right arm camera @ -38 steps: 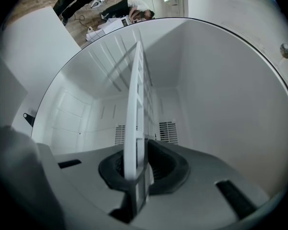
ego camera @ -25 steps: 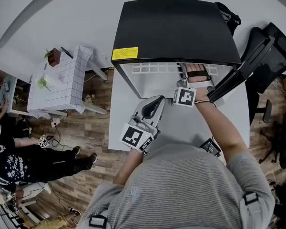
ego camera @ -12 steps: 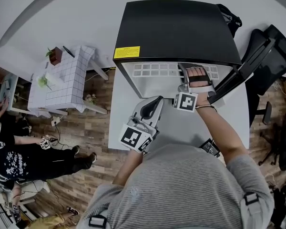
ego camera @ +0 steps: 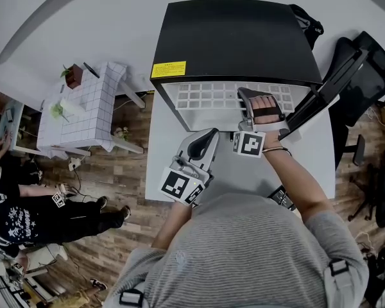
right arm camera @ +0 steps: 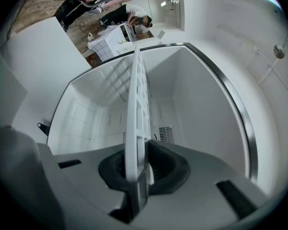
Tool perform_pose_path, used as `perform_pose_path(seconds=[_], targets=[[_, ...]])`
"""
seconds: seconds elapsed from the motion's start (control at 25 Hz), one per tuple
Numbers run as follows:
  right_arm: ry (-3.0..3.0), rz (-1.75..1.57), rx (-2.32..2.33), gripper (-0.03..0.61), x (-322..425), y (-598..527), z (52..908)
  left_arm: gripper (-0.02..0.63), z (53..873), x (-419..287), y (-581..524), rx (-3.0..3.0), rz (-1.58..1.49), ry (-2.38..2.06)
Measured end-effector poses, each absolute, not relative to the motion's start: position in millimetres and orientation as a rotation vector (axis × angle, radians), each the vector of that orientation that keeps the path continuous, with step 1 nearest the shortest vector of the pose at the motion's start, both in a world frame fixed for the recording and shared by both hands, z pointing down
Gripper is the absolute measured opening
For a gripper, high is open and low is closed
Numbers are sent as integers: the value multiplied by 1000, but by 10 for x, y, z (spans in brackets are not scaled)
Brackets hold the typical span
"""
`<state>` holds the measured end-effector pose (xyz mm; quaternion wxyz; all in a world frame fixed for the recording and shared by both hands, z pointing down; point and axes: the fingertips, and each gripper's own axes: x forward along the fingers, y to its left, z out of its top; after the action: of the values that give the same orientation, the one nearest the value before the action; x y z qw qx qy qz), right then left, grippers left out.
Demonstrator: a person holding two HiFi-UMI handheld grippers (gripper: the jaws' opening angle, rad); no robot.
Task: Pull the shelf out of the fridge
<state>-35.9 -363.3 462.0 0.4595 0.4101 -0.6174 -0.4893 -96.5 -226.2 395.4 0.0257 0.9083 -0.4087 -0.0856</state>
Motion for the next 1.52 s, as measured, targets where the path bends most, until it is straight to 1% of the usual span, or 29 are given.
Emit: perform_pose_path(seconds=[1.52], targets=[[-1542, -1196, 1012, 32, -360, -3121, 4614, 11, 3863, -925, -1957, 2838, -284, -1246]])
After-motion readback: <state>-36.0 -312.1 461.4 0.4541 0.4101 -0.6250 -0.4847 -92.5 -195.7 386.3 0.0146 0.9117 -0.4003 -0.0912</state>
